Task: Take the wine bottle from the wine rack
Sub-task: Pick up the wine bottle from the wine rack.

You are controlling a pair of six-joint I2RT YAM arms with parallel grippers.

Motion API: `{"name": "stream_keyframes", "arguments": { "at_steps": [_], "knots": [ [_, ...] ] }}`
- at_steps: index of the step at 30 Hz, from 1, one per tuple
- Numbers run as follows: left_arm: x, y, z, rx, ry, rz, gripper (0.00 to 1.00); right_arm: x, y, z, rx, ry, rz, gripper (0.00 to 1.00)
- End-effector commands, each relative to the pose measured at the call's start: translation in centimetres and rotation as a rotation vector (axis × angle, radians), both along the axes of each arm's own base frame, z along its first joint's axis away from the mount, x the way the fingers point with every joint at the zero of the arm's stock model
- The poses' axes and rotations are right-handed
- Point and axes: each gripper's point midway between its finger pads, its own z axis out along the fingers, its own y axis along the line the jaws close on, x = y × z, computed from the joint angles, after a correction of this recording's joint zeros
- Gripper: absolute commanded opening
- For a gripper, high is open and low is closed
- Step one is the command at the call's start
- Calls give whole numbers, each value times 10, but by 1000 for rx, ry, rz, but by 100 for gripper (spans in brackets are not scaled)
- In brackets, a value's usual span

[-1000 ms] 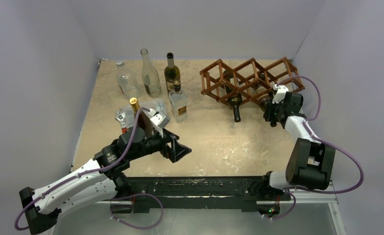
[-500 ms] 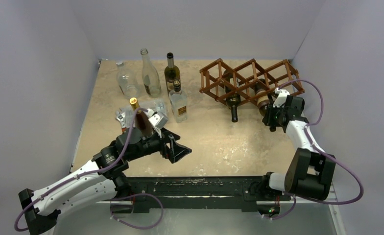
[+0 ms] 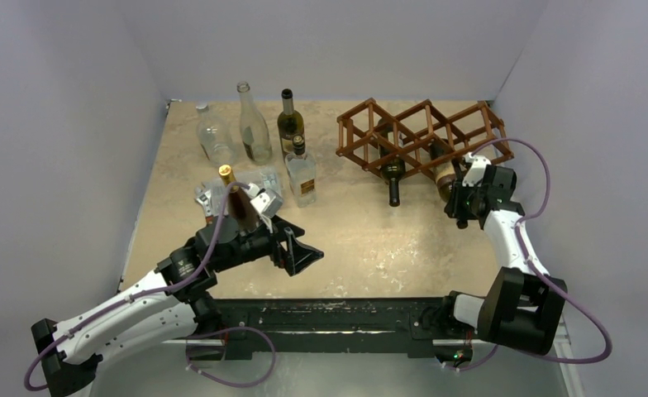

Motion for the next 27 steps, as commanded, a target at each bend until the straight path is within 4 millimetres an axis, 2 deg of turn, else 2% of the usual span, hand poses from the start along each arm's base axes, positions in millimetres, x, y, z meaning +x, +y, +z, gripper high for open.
{"name": "stream_keyframes", "arguments": {
  "at_steps": [1,10,27],
  "knots": [
    [-1,-4,17,-27,-29,-18,96,30,-4,46,-58,-183,57,0],
    [0,-3,20,-19,-35,-11,96,17,-9,33,-142,-128,126,0],
    [1,-2,17,-6,-36,-8,96,-22,-18,44,-283,-133,162,0]
  ]
}}
